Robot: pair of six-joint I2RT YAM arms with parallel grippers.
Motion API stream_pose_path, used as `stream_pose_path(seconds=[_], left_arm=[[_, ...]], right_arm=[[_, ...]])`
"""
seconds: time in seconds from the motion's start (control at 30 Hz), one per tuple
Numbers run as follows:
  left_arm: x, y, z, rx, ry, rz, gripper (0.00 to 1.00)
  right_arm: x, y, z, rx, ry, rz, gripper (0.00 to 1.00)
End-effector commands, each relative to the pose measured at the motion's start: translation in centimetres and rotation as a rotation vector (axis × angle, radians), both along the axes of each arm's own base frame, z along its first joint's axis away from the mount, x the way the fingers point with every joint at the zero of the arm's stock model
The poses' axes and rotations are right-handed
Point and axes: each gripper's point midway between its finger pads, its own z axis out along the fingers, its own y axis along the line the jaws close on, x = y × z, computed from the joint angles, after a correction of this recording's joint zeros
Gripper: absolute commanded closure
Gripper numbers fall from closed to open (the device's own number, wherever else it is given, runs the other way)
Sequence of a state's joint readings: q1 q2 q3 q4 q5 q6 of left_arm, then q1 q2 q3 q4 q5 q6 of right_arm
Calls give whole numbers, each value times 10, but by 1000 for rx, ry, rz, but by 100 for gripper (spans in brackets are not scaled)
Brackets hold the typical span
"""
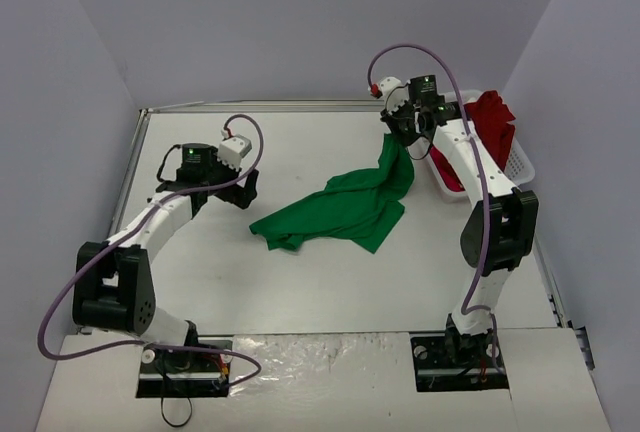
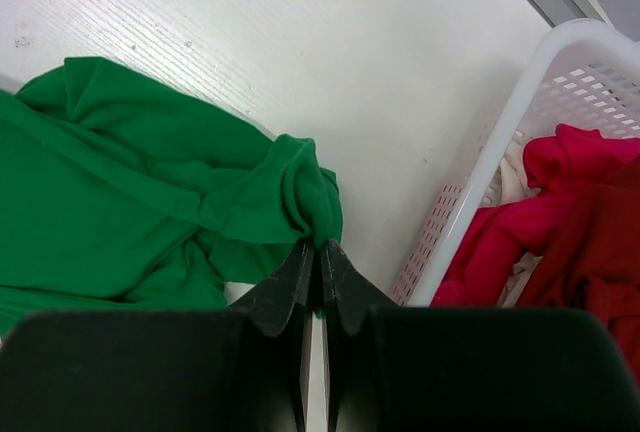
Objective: Fold and stack the t-shirts
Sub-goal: Flatten out the tshirt
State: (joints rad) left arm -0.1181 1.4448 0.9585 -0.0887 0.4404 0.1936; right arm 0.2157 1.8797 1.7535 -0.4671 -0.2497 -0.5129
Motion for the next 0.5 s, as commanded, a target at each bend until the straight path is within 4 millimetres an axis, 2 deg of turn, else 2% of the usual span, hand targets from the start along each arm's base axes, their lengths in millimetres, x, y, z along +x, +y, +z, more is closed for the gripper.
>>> stream_pose_path(seconds=[0.0,0.1,0.2,0.27,0.3,0.47], left_arm=[[-4,-35,7,-31,16,-123,6],[-16,-45,-12,-2,123,-169,6],[-21,-49,-16,11,165,-188,6],[-24,-54,-11,-1,163,-211,6],[-32,-63,-8,-23,172,-257,6],[-45,-97,13,-69,155,-367,6]], right_arm=[[1,-1,-12,-4,21,-19,100],[-2,-1,-21,-7,39,-18,100],[-6,-2,-29,-13,56,-20,100],[-10,-3,-37,-22,73,-18,100],[-11,-5,-39,-25,75,-21,100],[-13,-6,-41,-27,76,-31,100]])
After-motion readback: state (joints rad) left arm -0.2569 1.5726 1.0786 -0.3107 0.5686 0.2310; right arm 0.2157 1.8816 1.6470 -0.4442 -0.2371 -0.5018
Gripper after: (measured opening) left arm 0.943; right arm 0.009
